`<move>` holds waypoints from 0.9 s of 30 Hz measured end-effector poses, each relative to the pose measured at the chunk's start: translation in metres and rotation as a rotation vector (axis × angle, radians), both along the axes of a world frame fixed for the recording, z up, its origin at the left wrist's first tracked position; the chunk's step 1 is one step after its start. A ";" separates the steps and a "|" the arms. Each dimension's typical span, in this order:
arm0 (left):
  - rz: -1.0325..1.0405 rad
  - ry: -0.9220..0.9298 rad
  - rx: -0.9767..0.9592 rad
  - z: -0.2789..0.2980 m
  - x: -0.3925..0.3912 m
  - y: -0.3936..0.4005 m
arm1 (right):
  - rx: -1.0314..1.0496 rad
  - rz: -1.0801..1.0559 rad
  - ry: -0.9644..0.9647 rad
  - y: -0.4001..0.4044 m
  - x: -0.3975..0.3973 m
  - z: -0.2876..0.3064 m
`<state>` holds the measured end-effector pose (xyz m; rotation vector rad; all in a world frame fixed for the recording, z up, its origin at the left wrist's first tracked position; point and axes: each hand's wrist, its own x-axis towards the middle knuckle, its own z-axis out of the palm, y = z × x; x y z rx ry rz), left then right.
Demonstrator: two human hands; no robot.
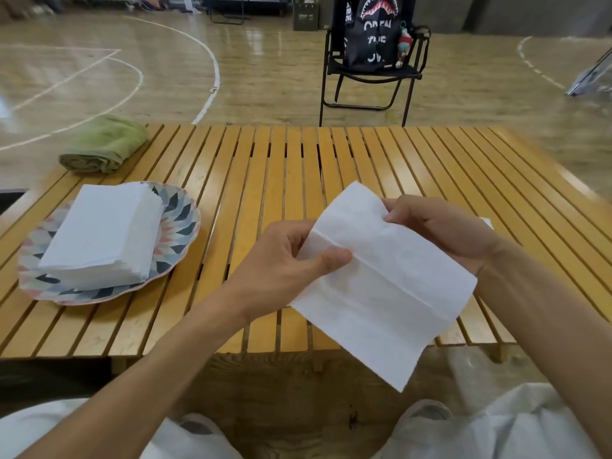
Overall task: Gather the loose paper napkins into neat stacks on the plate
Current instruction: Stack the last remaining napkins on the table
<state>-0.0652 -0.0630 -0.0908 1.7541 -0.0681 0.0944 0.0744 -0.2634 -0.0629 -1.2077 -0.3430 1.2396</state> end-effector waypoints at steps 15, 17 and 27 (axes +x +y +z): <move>0.506 0.082 -0.241 0.003 0.004 0.012 | 0.040 -0.309 -0.123 0.012 -0.015 -0.030; 0.509 0.060 -0.154 0.001 0.004 0.010 | -0.006 -0.340 -0.226 0.015 -0.017 -0.029; 0.484 0.010 -0.125 -0.002 0.005 0.012 | -0.025 -0.436 -0.332 0.011 -0.018 -0.025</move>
